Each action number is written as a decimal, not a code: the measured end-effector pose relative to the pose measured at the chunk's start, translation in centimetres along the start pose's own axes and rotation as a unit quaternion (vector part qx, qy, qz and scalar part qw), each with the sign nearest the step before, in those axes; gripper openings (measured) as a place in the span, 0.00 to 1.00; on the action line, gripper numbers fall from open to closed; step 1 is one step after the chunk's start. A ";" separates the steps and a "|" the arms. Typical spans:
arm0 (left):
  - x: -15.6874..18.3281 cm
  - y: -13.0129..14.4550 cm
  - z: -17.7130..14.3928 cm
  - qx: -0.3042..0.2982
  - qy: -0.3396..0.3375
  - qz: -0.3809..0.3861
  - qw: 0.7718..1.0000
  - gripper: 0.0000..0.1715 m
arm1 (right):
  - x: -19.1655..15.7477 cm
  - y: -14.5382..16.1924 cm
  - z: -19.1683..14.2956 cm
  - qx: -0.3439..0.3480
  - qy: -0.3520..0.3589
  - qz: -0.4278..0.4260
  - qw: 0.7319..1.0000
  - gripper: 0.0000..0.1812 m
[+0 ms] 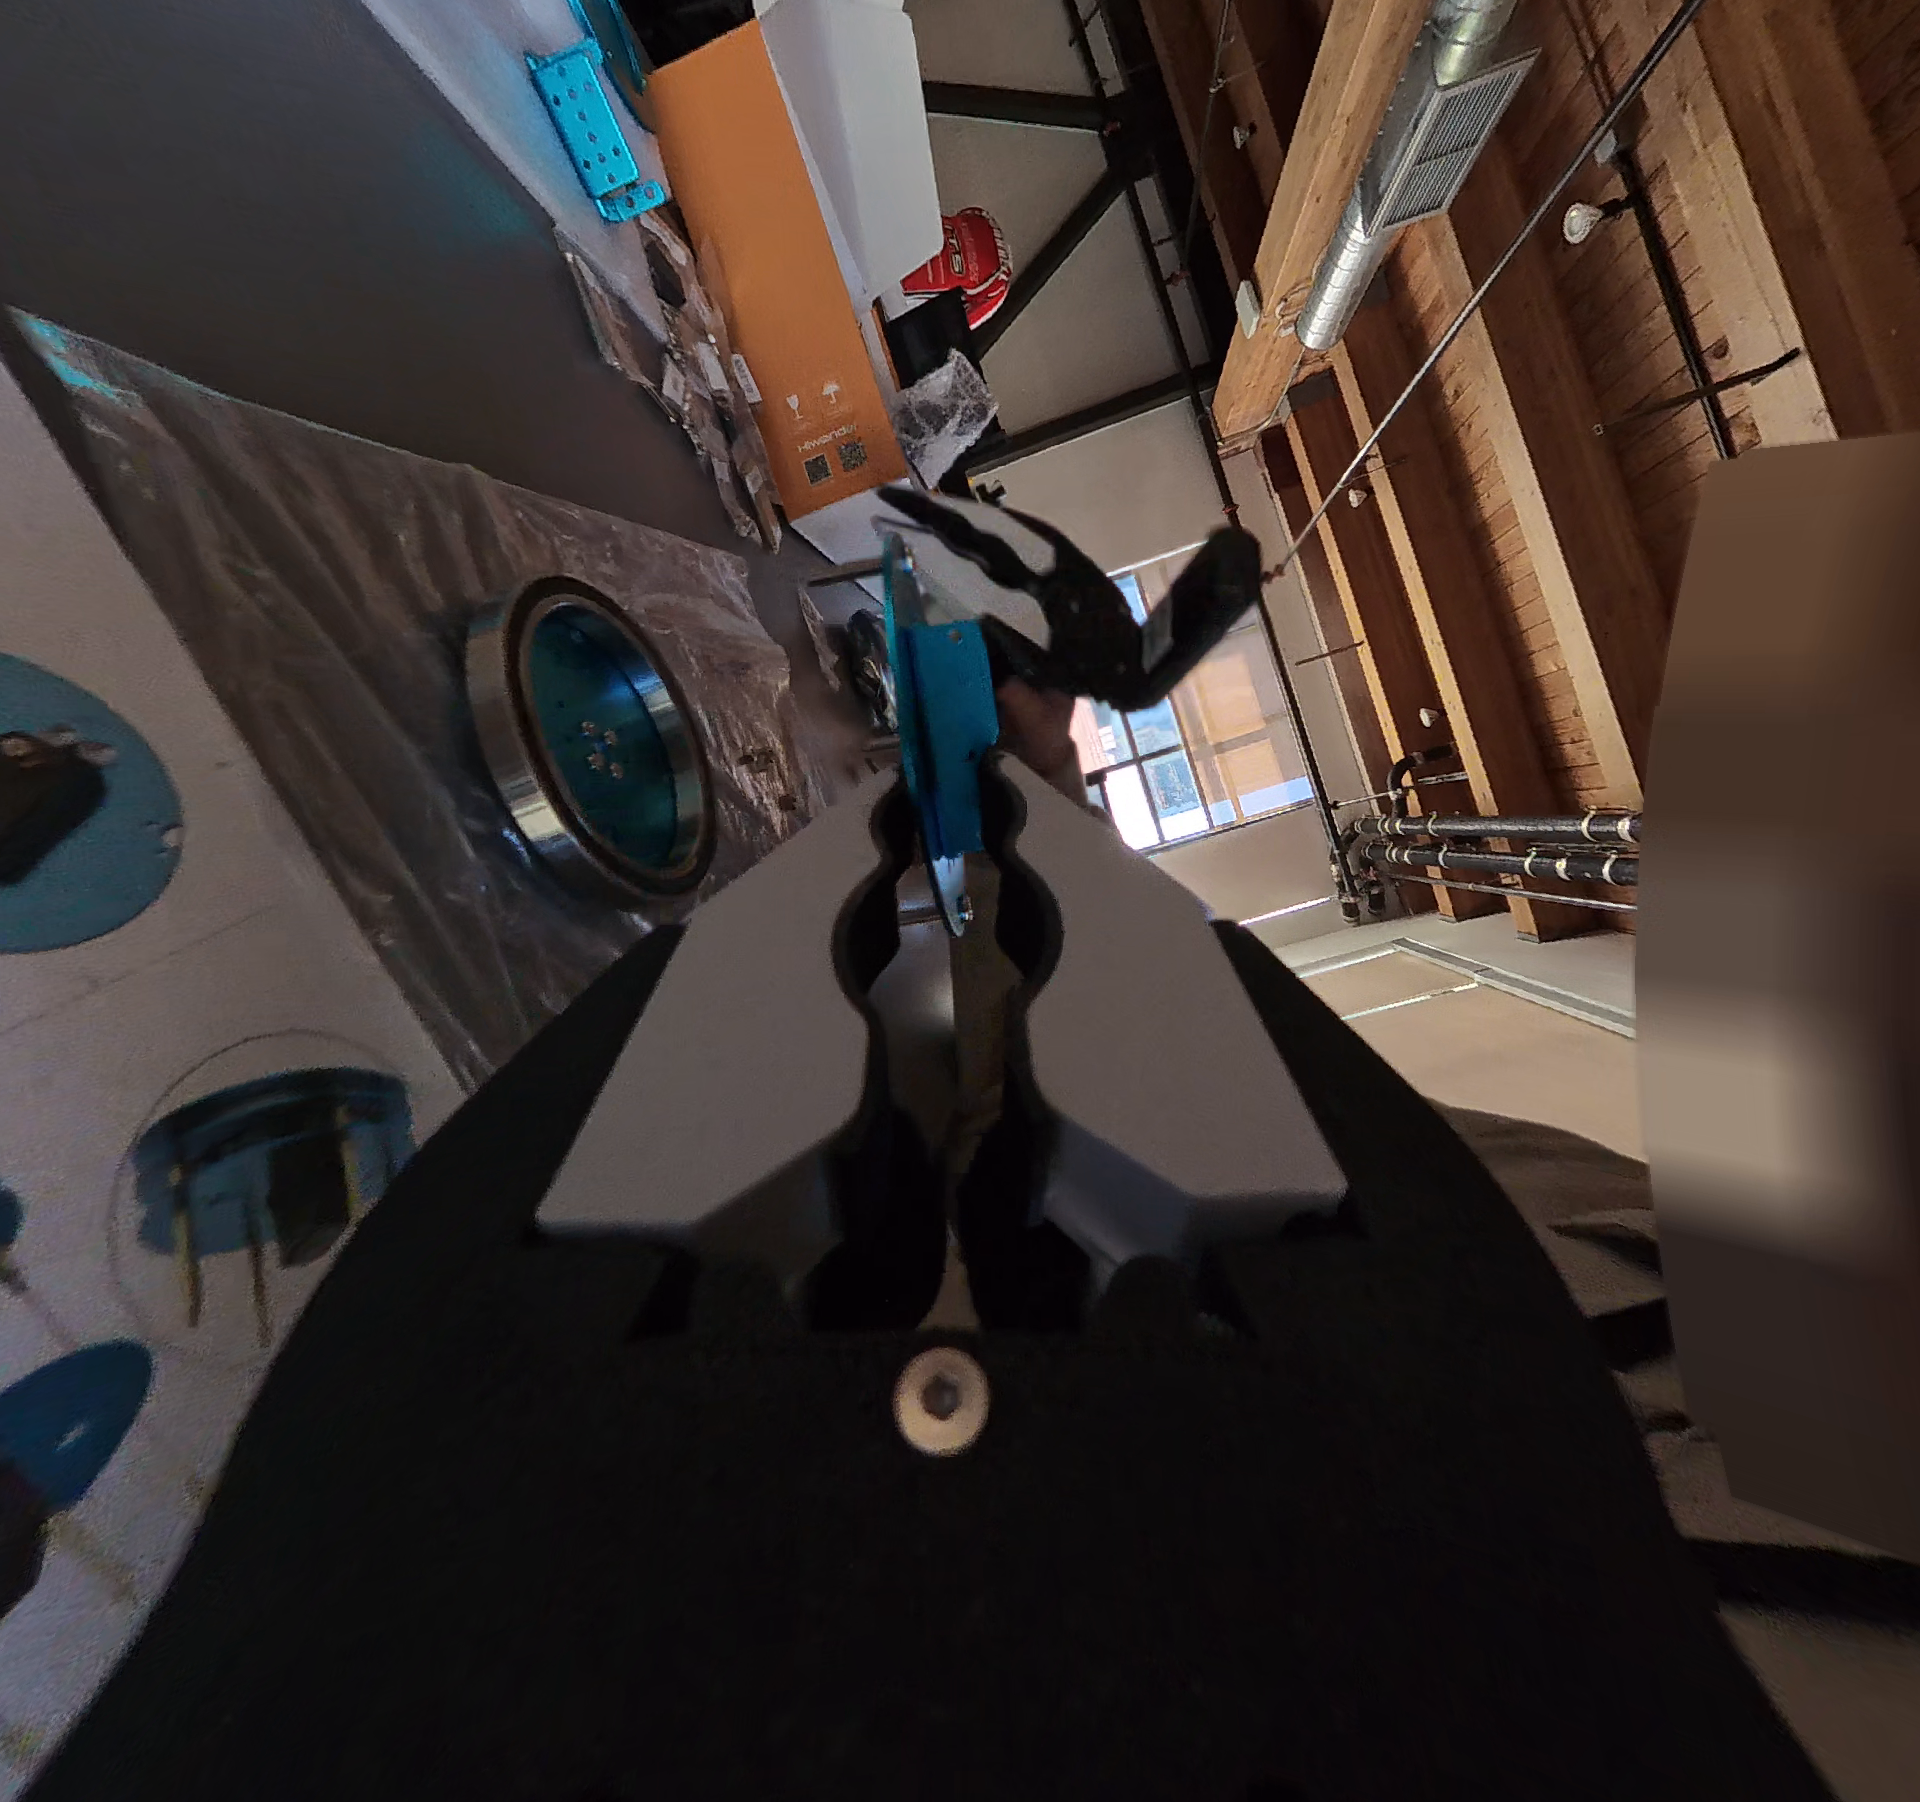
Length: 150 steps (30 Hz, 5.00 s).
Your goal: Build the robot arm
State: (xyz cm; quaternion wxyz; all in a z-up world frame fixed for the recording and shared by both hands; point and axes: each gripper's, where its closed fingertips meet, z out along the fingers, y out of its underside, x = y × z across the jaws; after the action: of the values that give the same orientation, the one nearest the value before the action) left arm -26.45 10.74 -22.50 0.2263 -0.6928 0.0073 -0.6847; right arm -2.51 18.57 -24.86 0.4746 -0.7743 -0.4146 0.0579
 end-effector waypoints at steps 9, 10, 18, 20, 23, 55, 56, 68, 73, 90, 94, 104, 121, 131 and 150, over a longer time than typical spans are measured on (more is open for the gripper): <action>-0.5 0.2 2.0 -0.001 0.032 -0.031 0.999 0.07 | 3.2 5.3 9.4 -0.105 -0.085 -0.010 0.991 0.11; -0.5 0.2 2.1 -0.002 0.032 -0.030 0.999 0.07 | 3.3 5.5 9.5 -0.106 -0.079 -0.017 0.991 0.10; -0.6 -0.1 3.1 -0.015 0.044 -0.034 0.998 0.07 | 3.7 5.7 9.8 -0.094 -0.057 -0.025 0.994 0.03; -0.7 0.0 3.5 -0.021 0.044 -0.035 0.998 0.07 | 3.7 5.6 9.8 -0.092 -0.059 -0.026 0.994 0.02; -1.1 0.3 3.9 -0.026 0.039 -0.038 0.998 0.07 | 3.6 5.6 9.8 -0.100 -0.063 -0.043 0.992 0.02; -2.2 4.2 7.0 -0.092 -0.001 -0.001 0.996 0.07 | -15.2 -10.0 4.0 0.009 -0.030 -0.774 0.632 0.00; -2.3 4.2 7.0 -0.091 -0.002 -0.001 0.996 0.07 | -15.0 -10.3 3.8 0.010 -0.031 -0.763 0.646 0.00; -2.3 3.9 6.7 -0.092 0.027 -0.048 0.994 0.07 | -11.3 -7.3 1.5 0.032 -0.372 0.199 0.906 0.25; -2.6 3.1 7.4 -0.094 0.025 -0.053 0.994 0.07 | -13.6 -6.1 0.8 0.111 -0.335 0.194 0.915 0.35; -1.6 3.7 10.0 -0.124 0.034 -0.058 0.990 0.07 | -13.0 -5.0 0.6 0.181 -0.191 0.036 0.964 0.23; -1.4 3.9 10.2 -0.123 0.041 -0.065 0.989 0.07 | -12.9 -5.0 0.2 0.183 -0.195 0.031 0.963 0.23; -1.5 3.5 9.9 -0.112 0.029 -0.039 0.993 0.07 | -10.9 -5.6 -0.6 0.163 -0.266 0.236 0.920 0.34; -1.1 3.8 9.8 -0.127 0.042 -0.033 0.990 0.08 | -14.3 -5.9 -0.2 -0.054 -0.574 0.544 0.610 0.10; -3.4 4.5 4.6 -0.186 -0.174 0.229 0.940 0.19 | -12.6 -4.1 0.6 -0.027 -0.524 0.554 0.646 0.09; -7.7 11.2 3.3 -0.230 -0.335 0.357 0.841 0.04 | -12.8 -3.0 0.5 0.028 -0.512 0.542 0.666 0.09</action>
State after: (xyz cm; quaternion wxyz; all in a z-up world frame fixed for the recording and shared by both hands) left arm -20.46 4.18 -33.29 0.2781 -0.8615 0.3348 -0.2615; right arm -12.83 10.66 -26.69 0.0943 -0.6972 -0.0975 0.7039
